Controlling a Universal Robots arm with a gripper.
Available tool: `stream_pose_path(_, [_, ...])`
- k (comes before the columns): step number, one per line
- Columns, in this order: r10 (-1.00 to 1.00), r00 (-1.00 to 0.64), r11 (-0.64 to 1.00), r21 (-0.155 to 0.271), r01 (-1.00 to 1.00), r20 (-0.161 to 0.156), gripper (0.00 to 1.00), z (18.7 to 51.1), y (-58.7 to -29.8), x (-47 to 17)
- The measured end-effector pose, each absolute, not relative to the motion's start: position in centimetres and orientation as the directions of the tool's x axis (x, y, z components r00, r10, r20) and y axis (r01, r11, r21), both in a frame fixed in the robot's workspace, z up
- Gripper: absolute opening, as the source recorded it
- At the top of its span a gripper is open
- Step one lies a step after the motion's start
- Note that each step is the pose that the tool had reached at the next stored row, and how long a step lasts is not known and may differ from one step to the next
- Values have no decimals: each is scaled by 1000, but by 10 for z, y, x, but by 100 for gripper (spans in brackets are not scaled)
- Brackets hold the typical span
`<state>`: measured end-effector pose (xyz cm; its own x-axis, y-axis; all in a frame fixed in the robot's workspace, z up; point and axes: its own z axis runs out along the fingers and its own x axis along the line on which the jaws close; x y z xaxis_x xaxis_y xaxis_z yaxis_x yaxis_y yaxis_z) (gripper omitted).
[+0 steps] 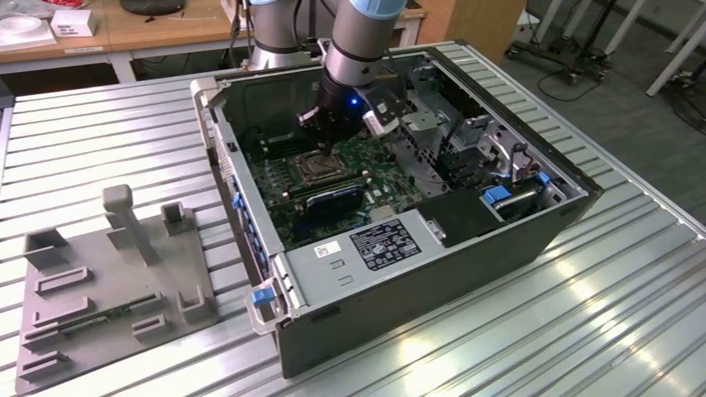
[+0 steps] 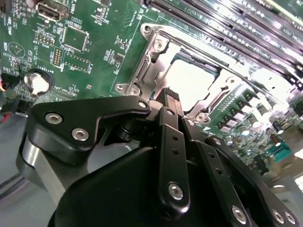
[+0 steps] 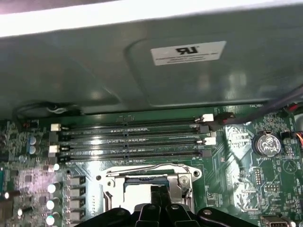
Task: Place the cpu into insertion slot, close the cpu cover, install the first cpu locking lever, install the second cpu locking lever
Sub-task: 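Install the first cpu locking lever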
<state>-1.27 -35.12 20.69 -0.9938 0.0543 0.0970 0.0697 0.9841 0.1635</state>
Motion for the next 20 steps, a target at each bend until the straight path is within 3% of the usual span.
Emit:
stream_pose_path(8, [-9,-997,988,154,2,72,11,207,-351,-13])
stream_pose_path(20, [-49,-997,994,104,-42,61,11,207,-350,-18])
